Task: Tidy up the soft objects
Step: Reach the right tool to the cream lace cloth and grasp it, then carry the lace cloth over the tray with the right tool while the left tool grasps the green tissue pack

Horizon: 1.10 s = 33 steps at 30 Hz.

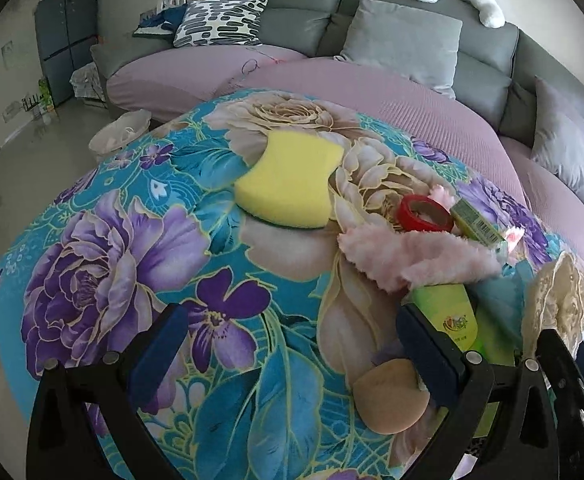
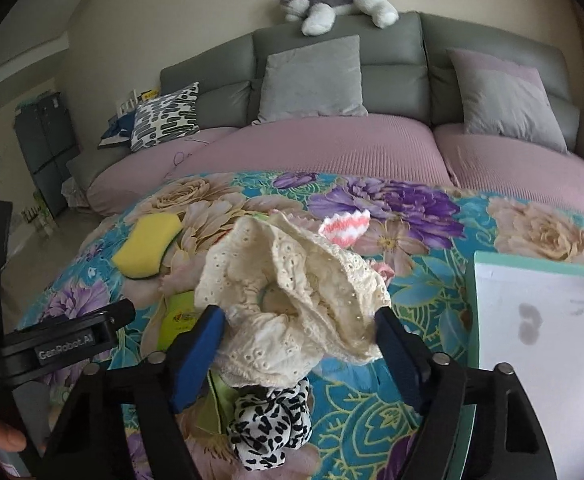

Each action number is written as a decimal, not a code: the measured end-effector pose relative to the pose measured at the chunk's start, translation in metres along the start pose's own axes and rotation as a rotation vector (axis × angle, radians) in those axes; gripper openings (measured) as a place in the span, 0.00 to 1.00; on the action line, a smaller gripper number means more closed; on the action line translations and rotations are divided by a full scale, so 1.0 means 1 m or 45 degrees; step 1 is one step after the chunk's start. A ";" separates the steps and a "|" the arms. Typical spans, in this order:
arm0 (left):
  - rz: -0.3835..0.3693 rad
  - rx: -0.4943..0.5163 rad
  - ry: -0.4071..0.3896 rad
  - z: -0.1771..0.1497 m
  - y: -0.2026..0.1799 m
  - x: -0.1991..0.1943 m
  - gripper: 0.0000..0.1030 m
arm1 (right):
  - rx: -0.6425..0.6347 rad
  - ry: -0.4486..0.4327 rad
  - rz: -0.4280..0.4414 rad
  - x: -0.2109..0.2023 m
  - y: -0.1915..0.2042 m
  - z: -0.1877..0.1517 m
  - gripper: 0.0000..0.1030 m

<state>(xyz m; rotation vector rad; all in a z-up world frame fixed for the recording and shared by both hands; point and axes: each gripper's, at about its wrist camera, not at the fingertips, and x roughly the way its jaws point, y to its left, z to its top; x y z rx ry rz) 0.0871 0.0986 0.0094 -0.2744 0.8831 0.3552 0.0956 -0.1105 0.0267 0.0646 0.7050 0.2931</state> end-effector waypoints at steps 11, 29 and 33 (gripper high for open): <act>-0.012 -0.002 0.005 0.000 -0.002 -0.001 1.00 | 0.071 -0.015 0.045 -0.008 -0.010 0.000 0.30; -0.127 0.053 0.000 -0.002 -0.033 -0.007 1.00 | 0.172 -0.209 -0.064 -0.062 -0.043 0.007 0.25; -0.141 0.109 0.002 -0.004 -0.050 -0.006 1.00 | 0.211 -0.215 -0.134 -0.071 -0.060 0.006 0.25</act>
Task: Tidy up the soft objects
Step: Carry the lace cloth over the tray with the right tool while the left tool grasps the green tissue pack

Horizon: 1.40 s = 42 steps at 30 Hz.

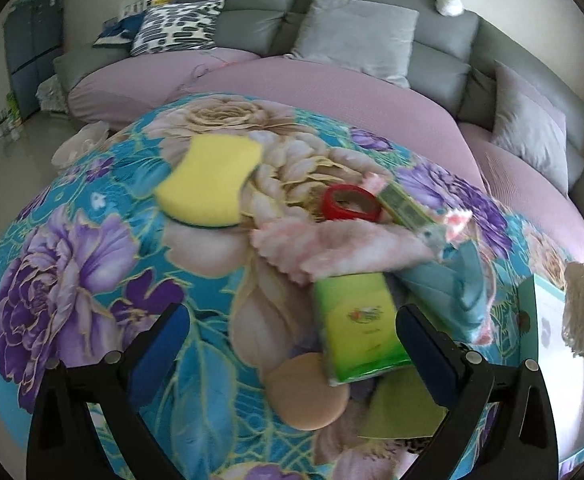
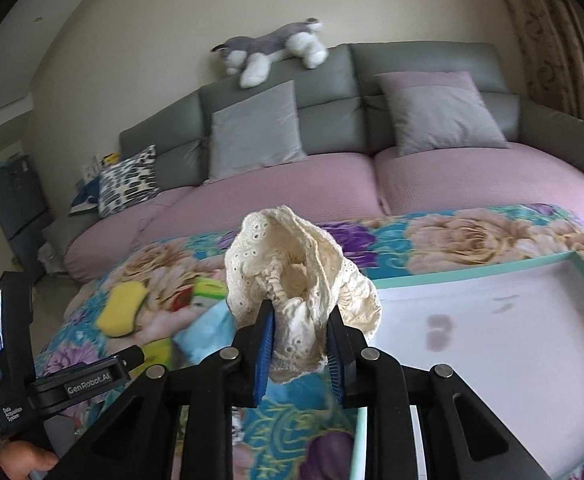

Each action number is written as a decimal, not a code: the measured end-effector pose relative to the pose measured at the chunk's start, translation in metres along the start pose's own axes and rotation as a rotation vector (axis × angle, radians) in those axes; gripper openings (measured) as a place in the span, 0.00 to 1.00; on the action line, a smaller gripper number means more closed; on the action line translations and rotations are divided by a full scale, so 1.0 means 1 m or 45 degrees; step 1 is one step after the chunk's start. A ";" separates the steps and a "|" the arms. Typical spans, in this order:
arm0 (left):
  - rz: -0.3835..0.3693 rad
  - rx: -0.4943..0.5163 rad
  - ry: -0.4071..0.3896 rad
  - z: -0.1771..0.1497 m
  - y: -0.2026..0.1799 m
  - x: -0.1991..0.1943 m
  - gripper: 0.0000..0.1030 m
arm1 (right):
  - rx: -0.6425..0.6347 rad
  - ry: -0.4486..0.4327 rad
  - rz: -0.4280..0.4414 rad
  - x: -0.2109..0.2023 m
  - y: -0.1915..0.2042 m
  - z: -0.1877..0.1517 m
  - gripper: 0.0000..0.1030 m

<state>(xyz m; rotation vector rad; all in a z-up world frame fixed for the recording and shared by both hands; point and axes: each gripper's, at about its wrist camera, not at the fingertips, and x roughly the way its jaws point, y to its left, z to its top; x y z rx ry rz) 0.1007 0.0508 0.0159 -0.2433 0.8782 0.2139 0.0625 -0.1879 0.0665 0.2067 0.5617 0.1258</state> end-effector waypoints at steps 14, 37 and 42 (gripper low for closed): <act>0.002 0.086 0.086 -0.005 -0.025 0.024 0.78 | 0.076 -0.016 -0.061 -0.008 -0.031 0.005 0.25; -0.090 -0.039 -0.026 0.001 -0.006 -0.015 0.48 | 0.094 0.000 -0.060 -0.010 -0.033 0.004 0.25; -0.103 0.007 -0.170 0.006 -0.018 -0.049 0.48 | 0.123 0.012 -0.082 -0.011 -0.041 0.004 0.25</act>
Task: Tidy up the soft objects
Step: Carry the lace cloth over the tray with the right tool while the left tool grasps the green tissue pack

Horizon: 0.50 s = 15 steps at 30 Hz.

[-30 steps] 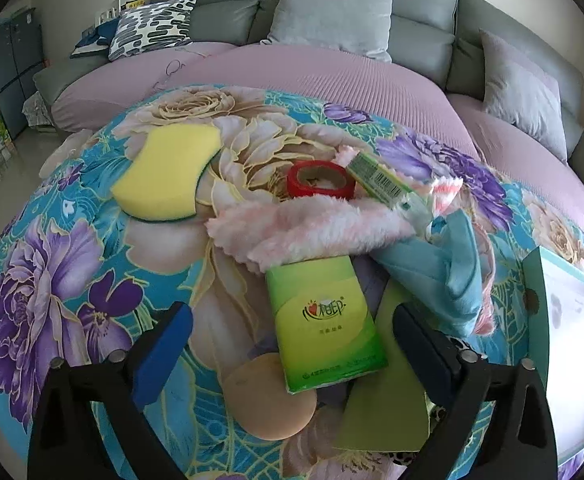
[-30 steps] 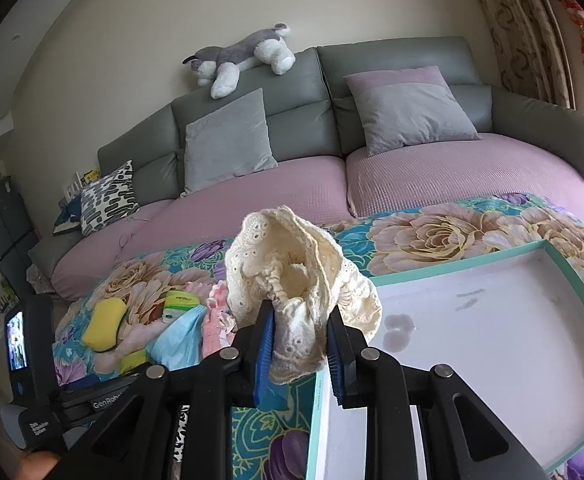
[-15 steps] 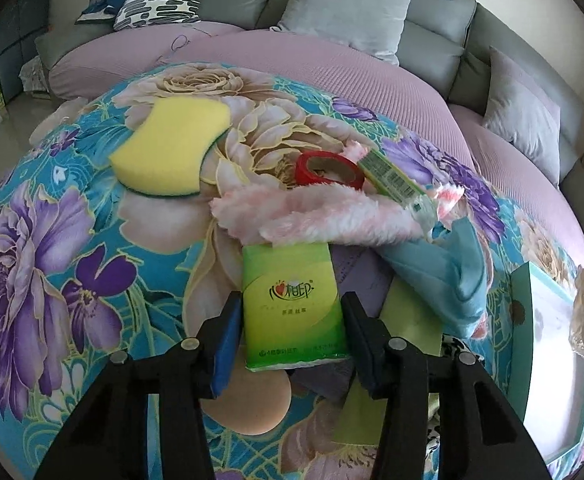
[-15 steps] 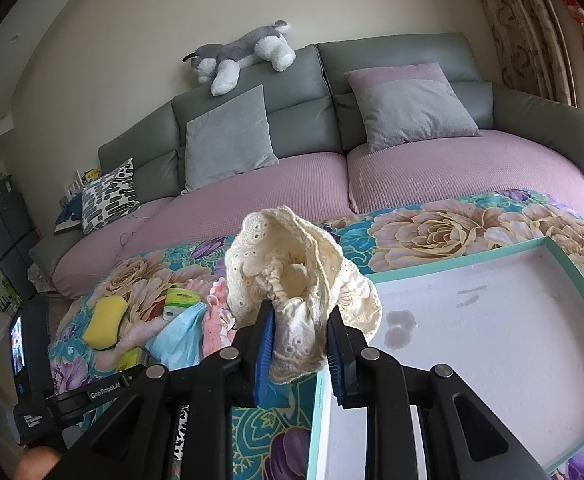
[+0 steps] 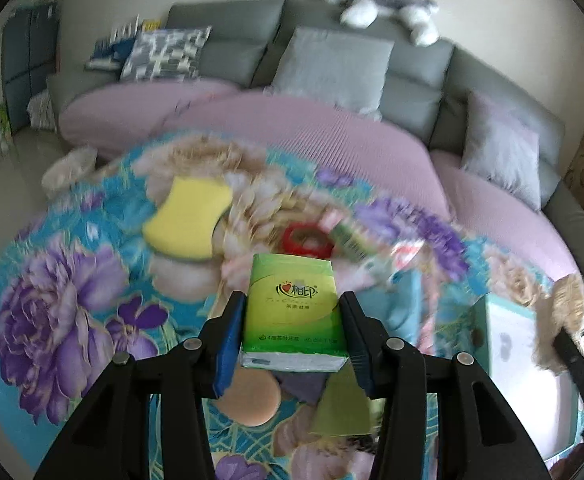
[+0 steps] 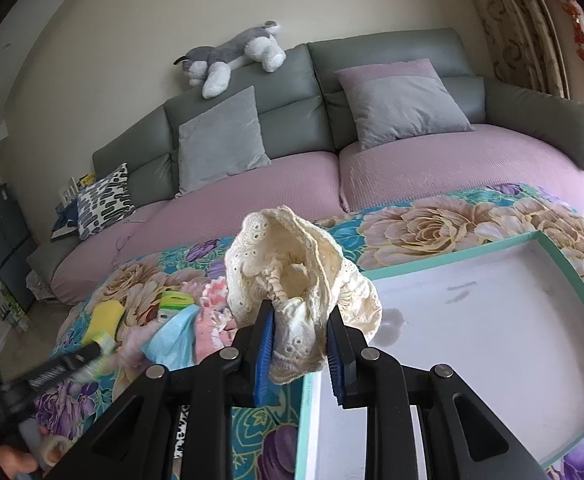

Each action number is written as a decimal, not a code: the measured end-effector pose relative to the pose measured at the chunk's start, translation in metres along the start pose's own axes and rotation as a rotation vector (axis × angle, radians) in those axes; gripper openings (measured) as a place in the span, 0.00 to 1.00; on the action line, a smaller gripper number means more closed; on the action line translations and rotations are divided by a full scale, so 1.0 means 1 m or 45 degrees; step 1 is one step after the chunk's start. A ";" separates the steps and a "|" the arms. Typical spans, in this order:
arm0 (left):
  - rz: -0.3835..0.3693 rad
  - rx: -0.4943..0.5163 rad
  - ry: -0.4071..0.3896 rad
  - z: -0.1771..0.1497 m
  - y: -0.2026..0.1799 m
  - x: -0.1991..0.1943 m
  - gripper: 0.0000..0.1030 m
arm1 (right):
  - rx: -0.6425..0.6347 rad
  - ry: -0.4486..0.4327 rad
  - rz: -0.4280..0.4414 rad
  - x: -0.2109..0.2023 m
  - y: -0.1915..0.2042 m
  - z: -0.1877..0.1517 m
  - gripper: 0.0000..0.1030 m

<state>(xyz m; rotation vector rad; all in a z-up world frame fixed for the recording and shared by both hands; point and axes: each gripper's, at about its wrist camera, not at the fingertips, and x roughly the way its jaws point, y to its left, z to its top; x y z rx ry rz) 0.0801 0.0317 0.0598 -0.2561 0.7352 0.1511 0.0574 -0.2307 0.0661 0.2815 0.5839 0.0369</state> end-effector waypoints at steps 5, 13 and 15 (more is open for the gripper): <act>-0.100 0.118 -0.061 -0.002 -0.033 -0.011 0.48 | 0.032 0.040 -0.094 0.001 -0.021 0.001 0.25; -0.335 0.326 -0.049 -0.019 -0.103 -0.013 0.48 | 0.119 0.073 -0.281 -0.007 -0.074 0.005 0.25; -0.378 0.368 -0.041 -0.022 -0.120 -0.012 0.48 | 0.142 0.076 -0.307 -0.009 -0.087 0.008 0.26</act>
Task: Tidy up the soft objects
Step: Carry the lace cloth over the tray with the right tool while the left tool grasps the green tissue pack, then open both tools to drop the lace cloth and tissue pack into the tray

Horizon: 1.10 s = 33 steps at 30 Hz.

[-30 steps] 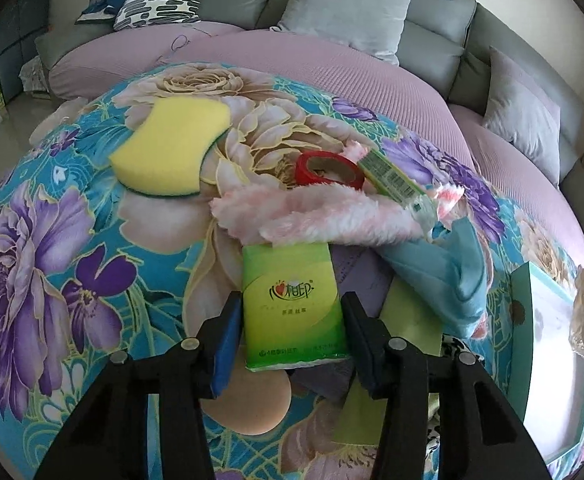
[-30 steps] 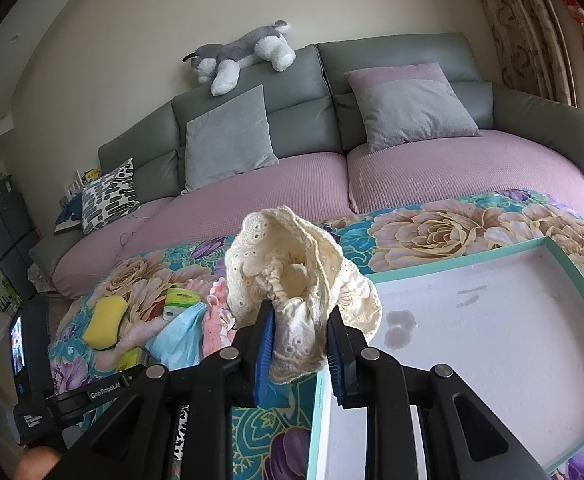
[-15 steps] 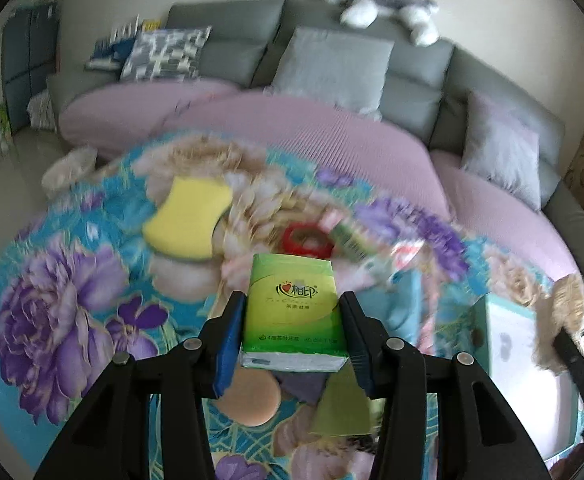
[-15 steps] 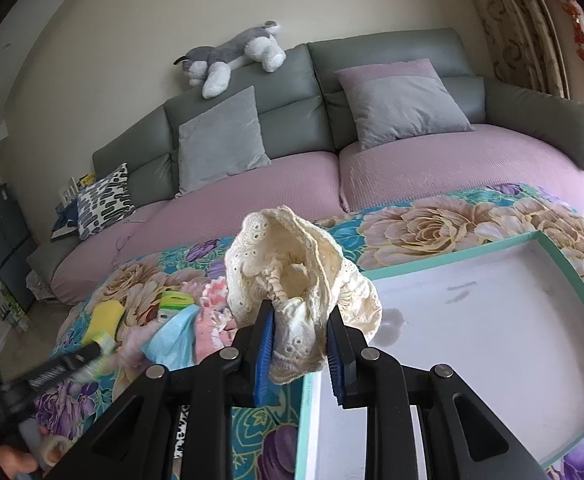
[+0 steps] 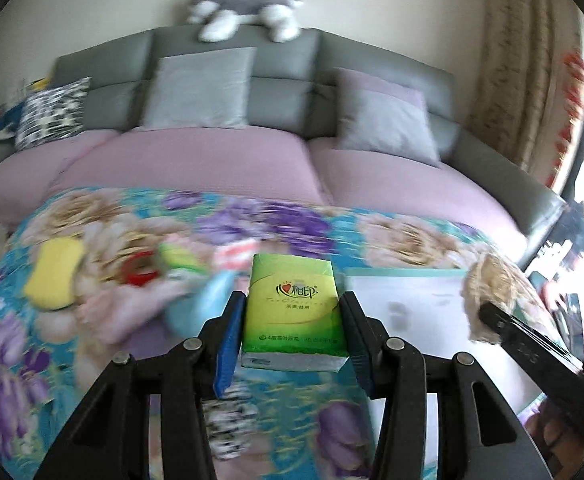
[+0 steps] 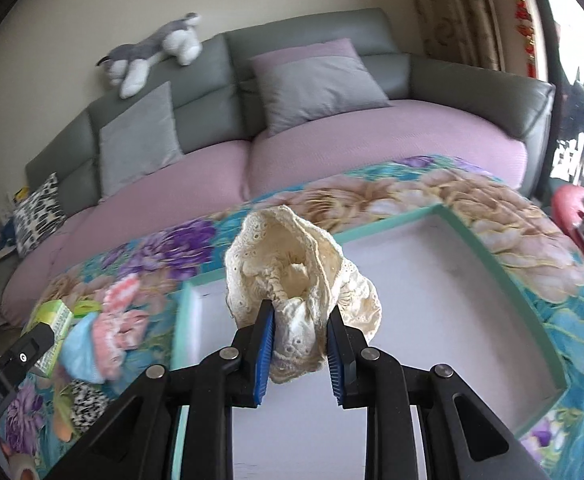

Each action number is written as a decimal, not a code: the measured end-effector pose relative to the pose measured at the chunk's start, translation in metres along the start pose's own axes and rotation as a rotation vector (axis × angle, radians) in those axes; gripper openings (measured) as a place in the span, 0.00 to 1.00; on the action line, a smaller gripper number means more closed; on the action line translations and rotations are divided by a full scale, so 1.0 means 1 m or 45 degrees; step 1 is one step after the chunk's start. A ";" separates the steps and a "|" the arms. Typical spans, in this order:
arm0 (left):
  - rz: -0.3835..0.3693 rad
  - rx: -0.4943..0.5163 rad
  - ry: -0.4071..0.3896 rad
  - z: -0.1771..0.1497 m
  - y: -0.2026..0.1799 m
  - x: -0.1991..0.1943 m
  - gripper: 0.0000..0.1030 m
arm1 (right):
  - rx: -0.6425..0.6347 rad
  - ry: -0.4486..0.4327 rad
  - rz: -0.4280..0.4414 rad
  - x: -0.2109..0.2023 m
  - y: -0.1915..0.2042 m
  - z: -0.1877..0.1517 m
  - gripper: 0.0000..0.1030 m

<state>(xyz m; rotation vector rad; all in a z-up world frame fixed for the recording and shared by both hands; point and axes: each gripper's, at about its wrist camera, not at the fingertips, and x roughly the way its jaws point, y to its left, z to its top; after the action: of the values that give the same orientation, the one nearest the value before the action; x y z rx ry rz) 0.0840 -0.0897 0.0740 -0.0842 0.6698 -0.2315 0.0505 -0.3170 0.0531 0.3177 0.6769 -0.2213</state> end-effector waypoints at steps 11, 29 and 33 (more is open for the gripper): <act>-0.240 0.184 0.065 -0.005 -0.089 0.052 0.48 | 0.074 0.041 -0.105 0.015 -0.042 0.006 0.27; -0.324 0.141 0.140 -0.017 -0.105 0.105 0.48 | 0.090 0.094 -0.095 0.043 -0.056 0.002 0.28; -0.286 0.157 0.150 -0.020 -0.108 0.106 0.48 | 0.089 0.104 -0.089 0.047 -0.054 0.000 0.28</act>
<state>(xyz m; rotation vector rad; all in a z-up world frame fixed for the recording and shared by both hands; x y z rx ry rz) 0.1319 -0.2203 0.0101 -0.0279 0.7623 -0.4963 0.0695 -0.3718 0.0114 0.3717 0.7626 -0.3003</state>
